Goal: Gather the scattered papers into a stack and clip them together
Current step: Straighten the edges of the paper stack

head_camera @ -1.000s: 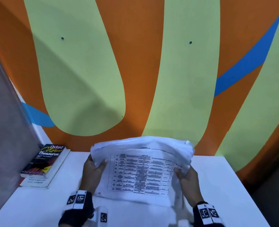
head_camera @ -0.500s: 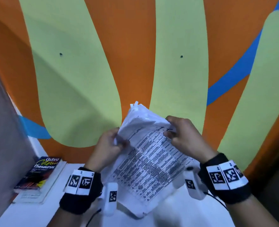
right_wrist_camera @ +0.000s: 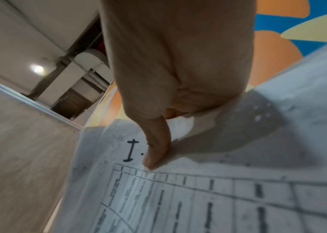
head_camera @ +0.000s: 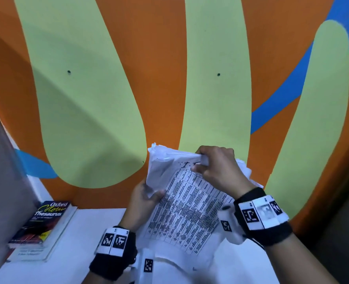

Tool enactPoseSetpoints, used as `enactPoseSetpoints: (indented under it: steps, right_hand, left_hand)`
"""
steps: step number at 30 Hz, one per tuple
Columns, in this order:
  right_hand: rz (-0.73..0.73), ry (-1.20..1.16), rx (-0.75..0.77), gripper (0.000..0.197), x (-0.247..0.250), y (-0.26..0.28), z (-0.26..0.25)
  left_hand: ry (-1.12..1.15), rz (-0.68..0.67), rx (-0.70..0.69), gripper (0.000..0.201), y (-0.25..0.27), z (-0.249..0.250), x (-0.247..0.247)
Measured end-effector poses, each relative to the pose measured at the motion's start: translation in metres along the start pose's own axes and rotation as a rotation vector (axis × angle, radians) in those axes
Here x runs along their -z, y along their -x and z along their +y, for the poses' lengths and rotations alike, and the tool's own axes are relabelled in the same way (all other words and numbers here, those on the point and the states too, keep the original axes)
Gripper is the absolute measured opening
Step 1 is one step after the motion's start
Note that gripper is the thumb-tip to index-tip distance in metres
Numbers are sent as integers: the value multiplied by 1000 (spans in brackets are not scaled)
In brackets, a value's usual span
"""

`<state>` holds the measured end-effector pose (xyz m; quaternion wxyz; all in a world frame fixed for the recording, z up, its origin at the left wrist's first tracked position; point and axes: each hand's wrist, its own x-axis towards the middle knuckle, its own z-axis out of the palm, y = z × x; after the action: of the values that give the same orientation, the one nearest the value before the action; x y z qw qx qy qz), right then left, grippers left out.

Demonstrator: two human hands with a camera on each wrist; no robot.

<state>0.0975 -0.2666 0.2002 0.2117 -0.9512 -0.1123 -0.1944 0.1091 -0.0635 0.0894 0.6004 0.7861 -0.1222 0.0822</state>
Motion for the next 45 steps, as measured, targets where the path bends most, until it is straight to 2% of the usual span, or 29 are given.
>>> enactPoseSetpoints:
  steps: [3,5,7,9,10,11,13,14,16,17,20,23,25,27,30,33,36,39,40,42,44,45]
  right_hand:
    - [19,99,-3,33,-1,-4,-6]
    - [73,177,-11,57,-3,-3,-3]
    - [209,162,-61,89,-3,4,13]
    - [325,-36,-182,115,-9,20,36]
    - [304,-238,-240,123,-16,29,45]
    - [222,-475,-294,127,-26,37,50]
    - [48,-848,-340,115,-50,48,52]
    - [51,-896,-329,96,-60,50,52]
    - [174,-818,-274,49,-69,48,49]
    - [222,-784,-240,40,-68,44,44]
    - [322,-741,-103,30,-61,35,28]
    - [375,-749,-89,33,-65,40,19]
    - [352,-795,-152,41,-81,52,23]
    - [294,-828,-219,39,-103,66,30]
    - [215,-790,-305,33,-124,73,35]
    - [280,-797,-241,23,-116,65,33]
    - [301,-815,-189,34,-107,63,33]
    - [184,-729,-260,28,-125,71,44]
    - [134,-697,-281,22,-132,75,47]
    - [95,-673,-285,17,-139,79,54]
    - [100,-694,-265,19,-135,78,53]
    - [101,-717,-254,21,-134,79,52]
  left_hand:
    - [-32,-6,-17,22,-1,-3,0]
    - [12,33,-5,24,-1,-4,0]
    - [82,69,36,23,0,-13,6]
    - [117,105,91,15,2,-24,16]
    - [139,113,98,16,4,-27,21]
    - [156,106,83,19,5,-30,24]
    - [163,72,34,24,8,-25,24]
    - [163,61,14,23,8,-21,23]
    - [149,56,-28,17,6,-15,22]
    - [135,55,-45,18,5,-11,22]
    - [89,70,-105,35,0,-1,24]
    - [58,200,-165,47,-2,-2,20]
    - [45,211,-95,53,5,-14,13]
    - [52,204,-28,52,14,-30,4]
    - [-33,260,-19,49,15,-40,-1]
    - [31,303,-47,50,4,-28,4]
    - [21,305,-48,57,2,-24,10]
    - [-70,244,90,35,12,-28,1]
    - [-96,256,120,35,15,-33,-2]
    - [-109,271,78,30,18,-41,-3]
    - [-79,316,69,11,15,-46,1]
    - [-37,326,80,8,14,-47,3]
